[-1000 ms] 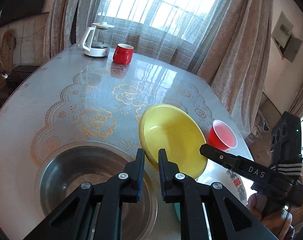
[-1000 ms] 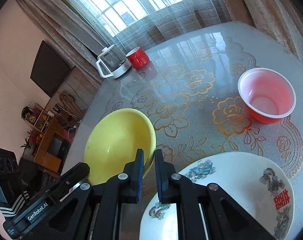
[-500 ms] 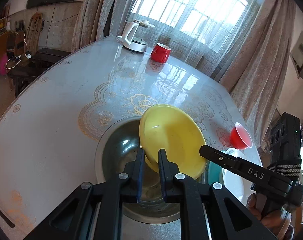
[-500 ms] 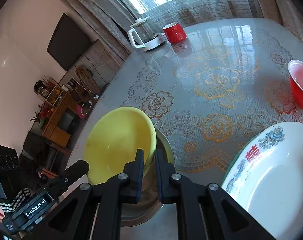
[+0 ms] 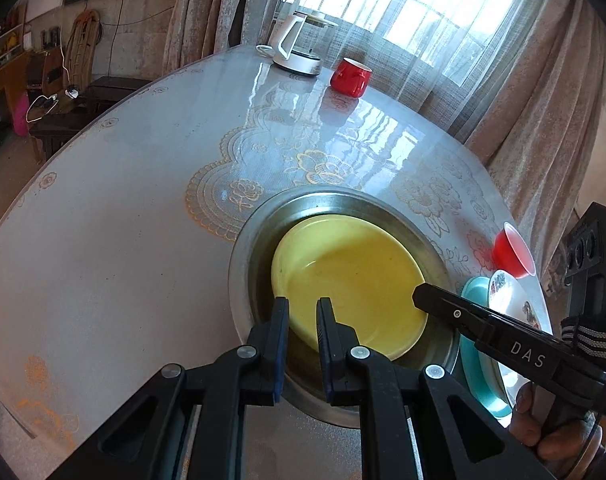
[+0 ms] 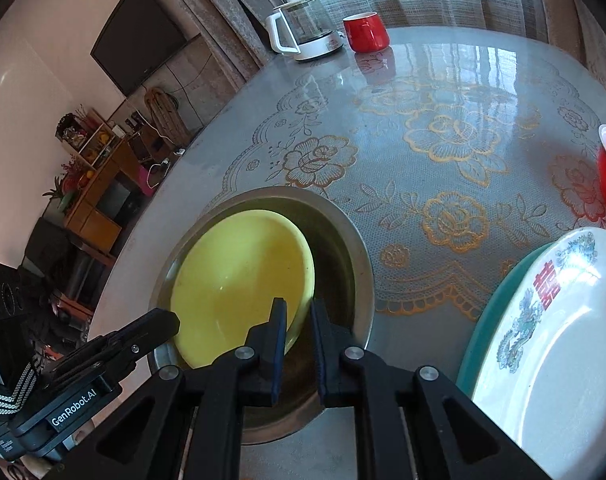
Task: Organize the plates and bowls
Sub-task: 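Carry the yellow bowl with the right tool and lower into the steel basin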
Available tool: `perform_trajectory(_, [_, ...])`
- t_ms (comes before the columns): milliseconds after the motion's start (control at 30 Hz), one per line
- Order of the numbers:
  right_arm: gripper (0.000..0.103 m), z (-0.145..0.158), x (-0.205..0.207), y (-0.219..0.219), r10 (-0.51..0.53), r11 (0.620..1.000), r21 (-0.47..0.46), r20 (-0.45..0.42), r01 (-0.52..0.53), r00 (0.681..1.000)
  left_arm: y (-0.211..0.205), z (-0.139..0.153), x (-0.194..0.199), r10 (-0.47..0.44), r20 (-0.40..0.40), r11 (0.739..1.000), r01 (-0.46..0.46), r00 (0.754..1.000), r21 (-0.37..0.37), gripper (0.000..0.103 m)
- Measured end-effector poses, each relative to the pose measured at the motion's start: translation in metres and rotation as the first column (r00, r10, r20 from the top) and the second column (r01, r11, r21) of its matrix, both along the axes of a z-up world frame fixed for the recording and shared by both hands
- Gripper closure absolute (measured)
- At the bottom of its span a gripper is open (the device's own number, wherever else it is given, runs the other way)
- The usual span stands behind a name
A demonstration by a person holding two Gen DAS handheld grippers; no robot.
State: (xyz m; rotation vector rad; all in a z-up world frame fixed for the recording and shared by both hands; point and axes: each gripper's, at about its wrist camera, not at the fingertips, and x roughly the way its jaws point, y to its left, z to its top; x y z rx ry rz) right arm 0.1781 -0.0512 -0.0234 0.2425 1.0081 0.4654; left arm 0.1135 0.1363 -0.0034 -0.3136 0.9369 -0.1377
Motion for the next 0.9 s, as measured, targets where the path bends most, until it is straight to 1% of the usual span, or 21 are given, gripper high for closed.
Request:
perform_trajectory(133, [0.089,0.002,-0.002,0.005,0.011,0.999,-0.046,0.026,-0.010,1.000,-0.002,-0.001,0.000,-0.004,0.004,0.999,0.004,1.000,0.039,0.089])
perform_trajectory(267, [0.089,0.001,-0.001,0.007,0.029,0.998,-0.057,0.025,-0.028,0.999,-0.003,-0.003,-0.002,-0.018,0.004,0.998,0.018,1.000,0.053,0.089])
perform_trajectory(567, [0.089,0.002,-0.013,0.020,0.076,0.987,-0.145,0.058,-0.067,0.995,-0.010,-0.001,-0.008,-0.062,0.008,0.996,0.061,0.998,0.072,0.089])
perform_trajectory(733, [0.088,0.006,-0.017,0.014,0.062,0.990,-0.130,0.052,-0.054,0.997,-0.010,0.002,-0.012,-0.060,0.016,0.996,0.059,0.998,0.070,0.089])
perform_trajectory(800, [0.086,0.010,-0.019,0.012,0.054,0.992,-0.117,0.070,-0.046,0.996,-0.007,0.005,-0.014,-0.050,0.026,0.997,0.048,0.998,0.064,0.089])
perform_trajectory(900, [0.086,0.016,-0.021,0.010,0.054,0.995,-0.093,0.088,-0.046,0.995,-0.002,0.010,-0.018,-0.030,0.042,0.998,0.028,0.999,0.061,0.089])
